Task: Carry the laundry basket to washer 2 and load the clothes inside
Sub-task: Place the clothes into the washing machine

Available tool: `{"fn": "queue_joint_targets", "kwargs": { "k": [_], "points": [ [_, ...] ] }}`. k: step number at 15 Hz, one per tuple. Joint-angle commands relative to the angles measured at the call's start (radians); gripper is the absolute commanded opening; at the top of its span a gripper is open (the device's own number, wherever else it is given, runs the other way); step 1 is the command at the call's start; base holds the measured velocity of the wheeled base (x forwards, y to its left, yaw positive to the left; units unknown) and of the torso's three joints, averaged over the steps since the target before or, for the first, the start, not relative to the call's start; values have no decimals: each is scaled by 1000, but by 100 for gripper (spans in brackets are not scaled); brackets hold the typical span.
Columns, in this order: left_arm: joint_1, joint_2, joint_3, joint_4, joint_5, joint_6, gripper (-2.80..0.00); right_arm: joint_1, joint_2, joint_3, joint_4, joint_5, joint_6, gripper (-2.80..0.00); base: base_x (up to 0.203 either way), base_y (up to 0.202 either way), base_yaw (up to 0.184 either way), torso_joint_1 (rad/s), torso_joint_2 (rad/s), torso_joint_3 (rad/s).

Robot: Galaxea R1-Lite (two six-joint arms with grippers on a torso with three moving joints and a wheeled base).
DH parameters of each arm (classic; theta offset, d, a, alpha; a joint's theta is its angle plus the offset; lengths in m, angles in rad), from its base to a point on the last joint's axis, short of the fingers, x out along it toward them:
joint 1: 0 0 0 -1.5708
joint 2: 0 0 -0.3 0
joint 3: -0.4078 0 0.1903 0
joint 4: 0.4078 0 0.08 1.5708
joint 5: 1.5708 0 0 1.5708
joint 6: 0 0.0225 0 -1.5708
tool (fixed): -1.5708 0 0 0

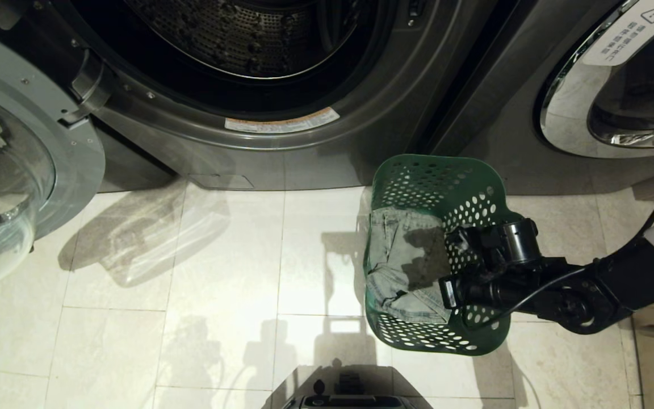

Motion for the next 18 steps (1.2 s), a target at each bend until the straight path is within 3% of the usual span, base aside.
{"fn": "queue_joint_targets", "kwargs": {
  "k": [1, 2, 4, 7, 12, 15, 18],
  "points": [
    [-1, 0, 2, 0, 0, 0, -280, -6, 32, -19, -8, 0, -1, -280, 0, 0, 0, 0, 0, 0],
    [0, 0, 2, 0, 0, 0, -280, -7, 38, -16, -28, -2, -7, -280, 0, 0, 0, 0, 0, 0],
    [0, 0, 2, 0, 0, 0, -280, 2, 54, -18, -90, -52, -27, 0, 0, 0, 0, 0, 0, 0],
    [0, 0, 2, 0, 0, 0, -280, -1, 96, -29, -139, -71, -28, 0, 0, 0, 0, 0, 0, 0],
    [-1, 0, 2, 0, 0, 0, -280, -33, 245, -60, -340, -70, -28, 0, 0, 0, 0, 0, 0, 0],
    [-1, 0, 2, 1, 0, 0, -280, -36, 326, -157, -349, -88, -33, 0, 0, 0, 0, 0, 0, 0],
    [0, 0, 2, 0, 0, 0, -280, -49, 396, -207, -330, -176, -51, 0, 0, 0, 0, 0, 0, 0]
  ]
}}
